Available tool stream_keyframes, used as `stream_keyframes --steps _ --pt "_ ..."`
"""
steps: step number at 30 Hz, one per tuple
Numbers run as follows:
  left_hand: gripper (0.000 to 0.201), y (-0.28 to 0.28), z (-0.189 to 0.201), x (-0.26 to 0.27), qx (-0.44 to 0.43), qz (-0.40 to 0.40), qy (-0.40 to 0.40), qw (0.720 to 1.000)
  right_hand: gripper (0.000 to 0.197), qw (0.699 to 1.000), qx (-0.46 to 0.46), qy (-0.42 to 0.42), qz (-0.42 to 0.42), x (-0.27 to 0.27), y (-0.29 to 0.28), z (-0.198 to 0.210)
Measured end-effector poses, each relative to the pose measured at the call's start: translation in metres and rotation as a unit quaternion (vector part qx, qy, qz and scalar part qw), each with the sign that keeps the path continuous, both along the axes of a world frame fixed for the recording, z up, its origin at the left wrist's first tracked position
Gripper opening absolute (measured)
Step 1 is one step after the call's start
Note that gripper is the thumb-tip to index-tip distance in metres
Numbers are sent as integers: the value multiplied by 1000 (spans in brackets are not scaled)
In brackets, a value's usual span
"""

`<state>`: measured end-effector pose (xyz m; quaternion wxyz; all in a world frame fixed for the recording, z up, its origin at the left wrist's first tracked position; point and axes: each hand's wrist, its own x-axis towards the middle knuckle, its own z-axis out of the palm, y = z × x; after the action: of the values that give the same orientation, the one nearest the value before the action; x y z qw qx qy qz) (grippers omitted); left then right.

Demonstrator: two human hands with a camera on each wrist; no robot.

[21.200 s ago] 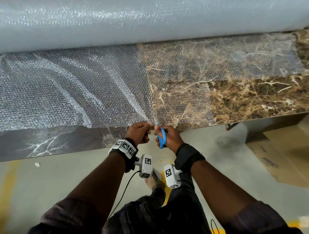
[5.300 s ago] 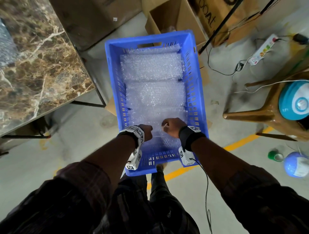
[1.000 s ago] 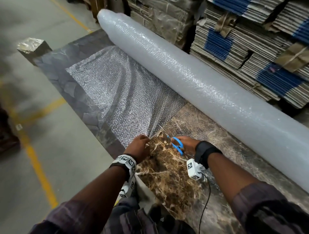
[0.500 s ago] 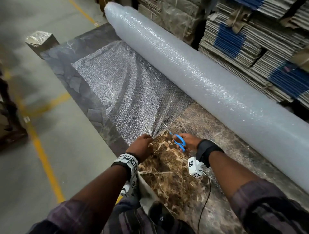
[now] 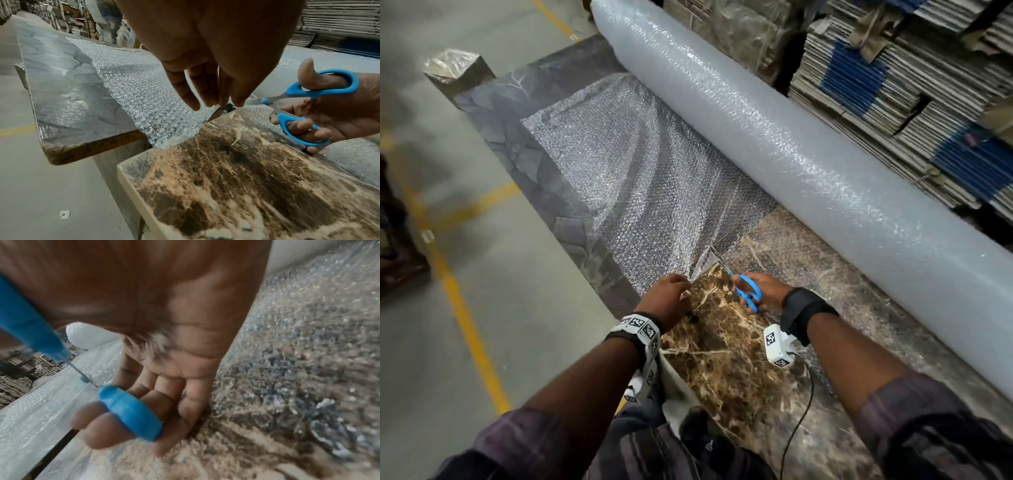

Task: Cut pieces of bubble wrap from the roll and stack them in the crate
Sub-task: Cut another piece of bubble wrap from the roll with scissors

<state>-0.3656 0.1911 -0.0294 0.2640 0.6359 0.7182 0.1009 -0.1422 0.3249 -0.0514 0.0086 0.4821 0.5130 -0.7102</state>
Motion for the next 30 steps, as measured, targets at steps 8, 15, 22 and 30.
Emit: stream_keyframes --steps 8,15,22,30 --pt "33 -3 1 2 9 -1 -15 1000 70 999 -7 5 32 -15 9 0" --pt "33 -4 1 1 25 -11 -18 999 30 1000 -20 3 10 -34 16 14" --pt "35 -6 2 2 29 -30 -13 999 37 999 -2 5 34 -40 24 12" --pt "31 -11 -4 1 23 -17 -11 1000 11 1000 8 -2 14 -39 25 5"
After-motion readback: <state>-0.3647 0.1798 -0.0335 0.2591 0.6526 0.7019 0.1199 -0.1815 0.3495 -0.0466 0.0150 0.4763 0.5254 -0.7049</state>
